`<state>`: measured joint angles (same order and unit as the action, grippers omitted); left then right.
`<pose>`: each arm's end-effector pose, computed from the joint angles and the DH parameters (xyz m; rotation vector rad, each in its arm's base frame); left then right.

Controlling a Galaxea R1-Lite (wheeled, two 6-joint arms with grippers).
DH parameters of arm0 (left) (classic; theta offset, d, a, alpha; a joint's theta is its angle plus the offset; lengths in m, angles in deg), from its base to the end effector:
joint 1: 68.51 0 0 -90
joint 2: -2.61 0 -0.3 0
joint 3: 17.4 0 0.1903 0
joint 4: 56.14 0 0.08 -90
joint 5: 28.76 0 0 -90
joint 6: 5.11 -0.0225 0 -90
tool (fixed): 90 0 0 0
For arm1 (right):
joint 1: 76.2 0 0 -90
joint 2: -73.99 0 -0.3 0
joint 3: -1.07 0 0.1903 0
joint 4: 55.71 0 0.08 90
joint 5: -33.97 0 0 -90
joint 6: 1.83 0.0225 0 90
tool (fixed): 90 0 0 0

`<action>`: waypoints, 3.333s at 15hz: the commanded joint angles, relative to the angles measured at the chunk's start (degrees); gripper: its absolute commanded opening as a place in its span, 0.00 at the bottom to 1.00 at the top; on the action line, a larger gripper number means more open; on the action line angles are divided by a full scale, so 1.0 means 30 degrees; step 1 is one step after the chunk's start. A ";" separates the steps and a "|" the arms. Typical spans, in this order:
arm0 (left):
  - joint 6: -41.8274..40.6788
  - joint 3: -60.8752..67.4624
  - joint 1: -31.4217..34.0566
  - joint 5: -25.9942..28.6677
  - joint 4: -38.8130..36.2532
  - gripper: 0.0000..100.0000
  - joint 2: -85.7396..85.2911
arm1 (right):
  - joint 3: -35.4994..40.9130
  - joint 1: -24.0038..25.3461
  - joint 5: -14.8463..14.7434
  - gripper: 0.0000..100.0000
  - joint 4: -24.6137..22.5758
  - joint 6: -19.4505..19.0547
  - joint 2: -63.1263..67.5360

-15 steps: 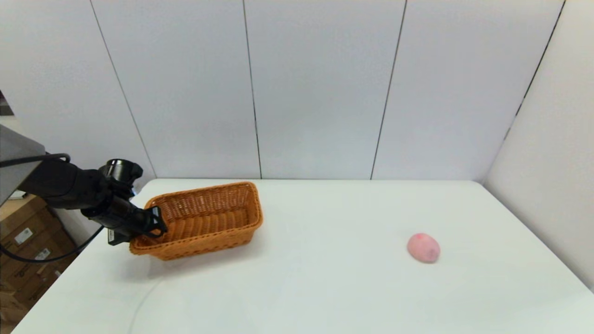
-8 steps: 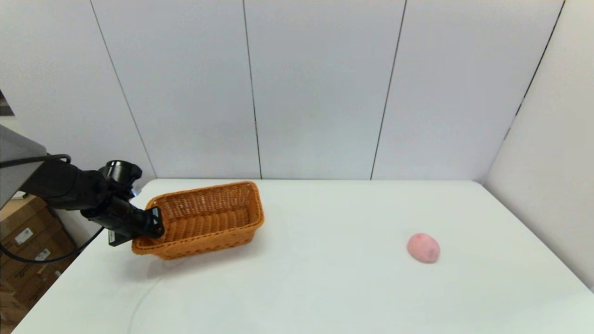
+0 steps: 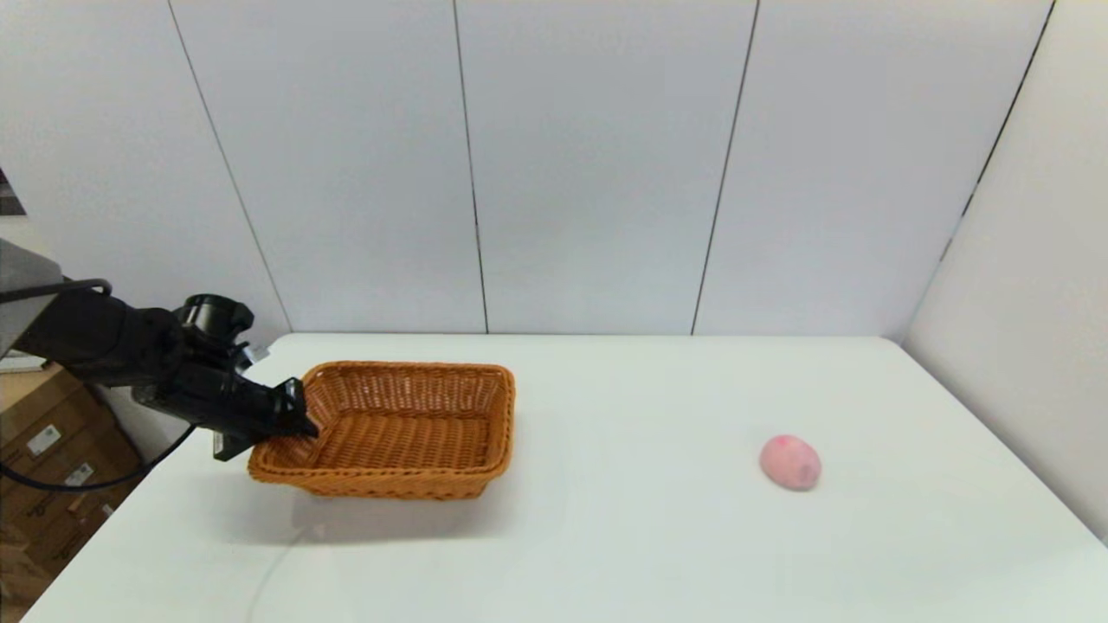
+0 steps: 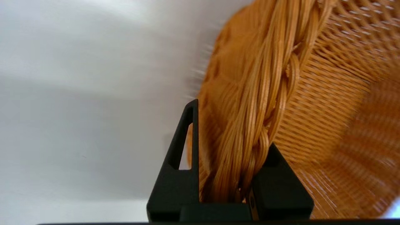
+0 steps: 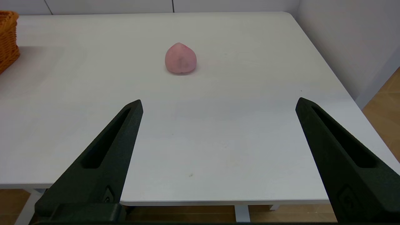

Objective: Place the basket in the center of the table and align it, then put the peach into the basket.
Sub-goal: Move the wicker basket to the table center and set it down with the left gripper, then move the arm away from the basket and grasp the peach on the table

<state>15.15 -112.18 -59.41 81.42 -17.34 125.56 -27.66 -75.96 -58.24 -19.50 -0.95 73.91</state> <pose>0.3671 0.0509 0.0688 -0.6093 1.1607 0.0315 -0.0316 -0.0010 0.0781 0.0126 0.1289 -0.0353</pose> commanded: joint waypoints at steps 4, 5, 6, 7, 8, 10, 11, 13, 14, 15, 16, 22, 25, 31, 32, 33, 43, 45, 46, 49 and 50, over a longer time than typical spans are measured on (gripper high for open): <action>0.0981 -0.0629 -0.2152 0.1126 0.2385 0.00 -0.2371 | 0.0001 0.0007 -0.0026 1.00 0.0028 0.0000 -0.0005; 0.1362 -0.0717 -0.2768 0.1126 0.2385 0.00 -0.2459 | 0.0001 0.0007 0.0003 1.00 0.0028 0.0000 -0.0005; 0.1655 -0.0805 -0.3442 0.1126 0.2414 0.00 -0.2489 | 0.0001 0.0007 0.0003 1.00 0.0028 0.0000 -0.0005; 0.2270 -0.1215 -0.4320 0.1126 0.2443 0.00 -0.2489 | 0.0001 0.0007 0.0003 1.00 0.0028 0.0000 -0.0005; 0.2768 -0.1479 -0.5170 0.1126 0.2502 0.00 -0.2401 | 0.0001 0.0007 -0.0026 1.00 0.0028 0.0000 -0.0005; 0.2973 -0.2036 -0.6869 0.1039 0.2561 0.00 -0.1844 | 0.0001 0.0007 -0.0026 1.00 0.0028 0.0000 -0.0005; 0.3002 -0.2211 -0.7514 0.1009 0.2561 0.00 -0.1610 | 0.0001 0.0007 -0.0026 1.00 0.0028 0.0000 -0.0005; 0.3061 -0.2739 -0.8774 0.1009 0.2561 0.00 -0.1053 | 0.0001 0.0007 -0.0026 1.00 0.0028 0.0000 -0.0005; 0.3178 -0.2973 -0.9213 0.1009 0.2561 0.00 -0.0672 | 0.0001 0.0007 -0.0026 1.00 0.0028 0.0000 -0.0005; 0.3383 -0.3120 -0.9594 0.0980 0.2561 0.00 -0.0321 | 0.0001 0.0007 0.0003 1.00 0.0028 0.0000 -0.0005; 0.3500 -0.3149 -0.9916 0.0892 0.2561 0.00 0.0031 | 0.0001 0.0007 -0.0026 1.00 0.0028 0.0000 -0.0005; 0.3530 -0.3120 -1.0649 -0.0045 0.2531 0.00 0.1379 | 0.0001 0.0007 -0.0026 1.00 0.0028 0.0000 -0.0005; 0.3530 -0.3208 -1.0795 -0.0866 0.2473 1.00 0.1584 | 0.0001 0.0007 -0.0026 1.00 0.0028 0.0000 -0.0005; 0.2621 -0.3237 -0.8569 -0.3063 0.2649 1.00 -0.2342 | 0.0001 0.0007 -0.0026 1.00 0.0028 0.0000 -0.0005; 0.1889 -0.3208 -0.7807 -0.3063 0.3234 1.00 -0.3602 | 0.0001 0.0007 -0.0026 1.00 0.0028 0.0000 -0.0005; 0.0951 -0.3120 -0.6869 -0.3063 0.4436 1.00 -0.5067 | 0.0001 0.0007 -0.0026 1.00 0.0057 0.0000 -0.0005; -0.3472 0.9185 -0.4526 -0.8717 0.6428 1.00 -2.5340 | 0.0001 0.0007 -0.0026 1.00 0.0028 0.0000 -0.0005; -0.5172 1.0562 -0.4526 -1.0504 0.6428 1.00 -2.7596 | 0.0001 0.0007 -0.0026 1.00 0.0028 0.0000 -0.0005; -0.5904 1.1148 -0.4526 -1.1002 0.6428 1.00 -2.8534 | 0.0001 0.0007 -0.0026 1.00 0.0028 0.0059 -0.0005; -0.6431 1.2671 -0.4467 -1.1999 0.6428 1.00 -3.0965 | 0.0001 0.0007 0.0003 1.00 0.0028 0.0059 -0.0005; -0.6461 1.3316 -0.4233 -1.2321 0.6457 1.00 -3.1903 | 0.0001 0.0036 0.0003 1.00 0.0028 0.0059 -0.0005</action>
<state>-3.21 -77.45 -72.95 47.49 1.81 40.51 -27.66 -75.94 -58.23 -19.50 -0.79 73.91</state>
